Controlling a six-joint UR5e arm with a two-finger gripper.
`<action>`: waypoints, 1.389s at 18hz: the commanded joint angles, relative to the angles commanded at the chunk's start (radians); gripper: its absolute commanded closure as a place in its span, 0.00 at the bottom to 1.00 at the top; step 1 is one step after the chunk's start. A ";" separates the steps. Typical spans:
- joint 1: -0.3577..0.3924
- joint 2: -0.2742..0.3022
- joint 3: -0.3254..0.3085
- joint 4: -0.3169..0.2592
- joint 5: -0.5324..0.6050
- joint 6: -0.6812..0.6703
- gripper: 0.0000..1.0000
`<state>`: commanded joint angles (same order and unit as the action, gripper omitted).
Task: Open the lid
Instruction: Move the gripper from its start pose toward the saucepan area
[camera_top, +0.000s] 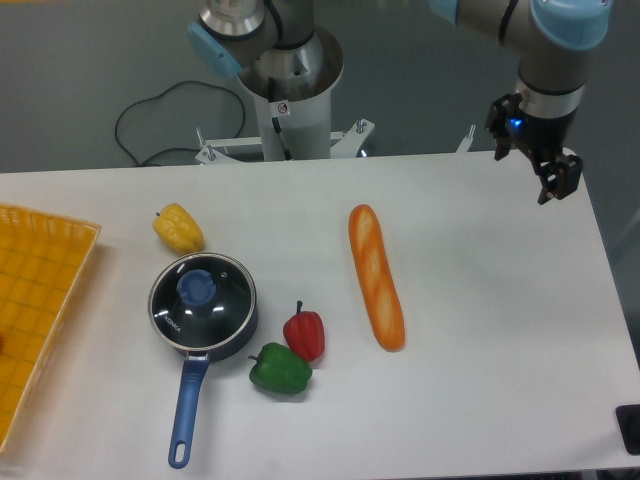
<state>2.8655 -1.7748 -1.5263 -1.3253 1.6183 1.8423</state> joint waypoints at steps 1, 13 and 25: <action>0.000 0.003 -0.008 0.000 0.000 0.000 0.00; -0.048 0.012 -0.067 0.006 -0.026 -0.086 0.00; -0.077 0.061 -0.152 0.002 -0.083 -0.230 0.00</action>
<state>2.7890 -1.7135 -1.6782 -1.3238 1.5355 1.6126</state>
